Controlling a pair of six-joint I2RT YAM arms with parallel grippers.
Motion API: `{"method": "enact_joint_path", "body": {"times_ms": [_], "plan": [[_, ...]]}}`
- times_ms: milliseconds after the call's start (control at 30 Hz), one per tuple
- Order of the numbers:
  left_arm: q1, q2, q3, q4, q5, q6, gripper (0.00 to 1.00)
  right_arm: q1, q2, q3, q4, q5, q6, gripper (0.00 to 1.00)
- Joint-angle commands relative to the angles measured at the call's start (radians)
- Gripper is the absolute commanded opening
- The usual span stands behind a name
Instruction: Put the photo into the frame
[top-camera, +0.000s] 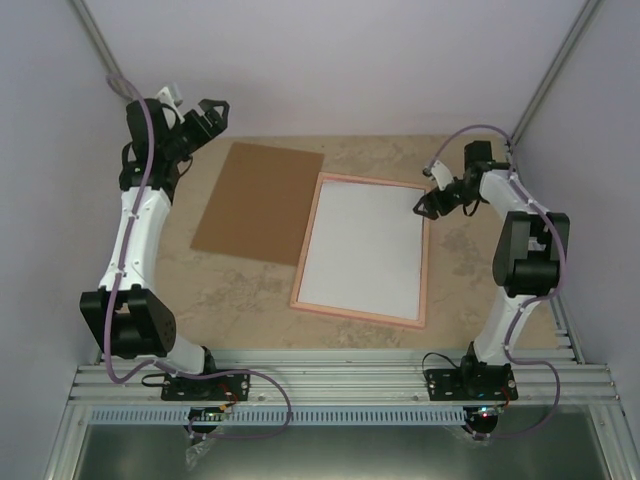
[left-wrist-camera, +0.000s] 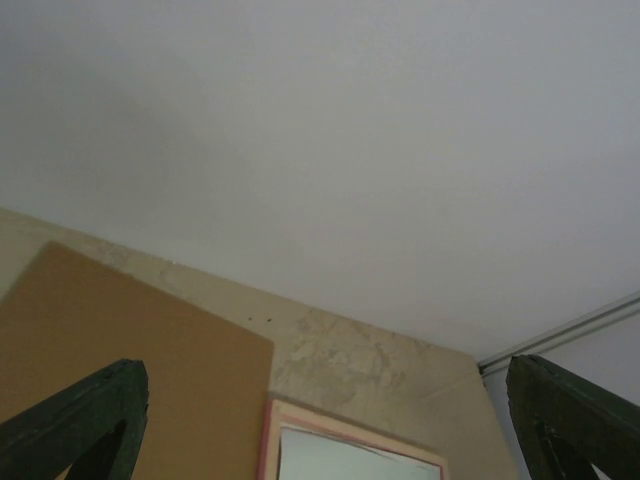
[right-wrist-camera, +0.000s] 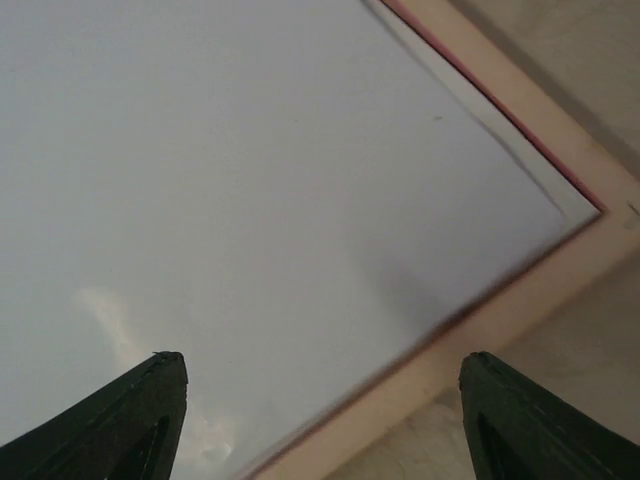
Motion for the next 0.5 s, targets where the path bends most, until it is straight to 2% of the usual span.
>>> {"method": "enact_joint_path", "body": {"times_ms": [0,67,267,467], "plan": [[-0.007,-0.035,-0.033,-0.027,-0.029,0.086,0.99,-0.036,-0.02,0.029,0.013,0.078,0.007,0.72],[-0.008,-0.04,-0.053,-0.029,-0.037,0.115,0.99,-0.029,-0.017,0.041,0.02,0.072,0.014,0.67],[-0.028,-0.051,-0.126,-0.089,-0.038,0.245,0.99,0.018,0.032,0.048,0.063,0.055,0.069,0.44],[-0.047,-0.074,-0.252,-0.17,-0.07,0.425,0.99,0.092,0.088,0.005,0.122,0.058,0.131,0.41]]}}
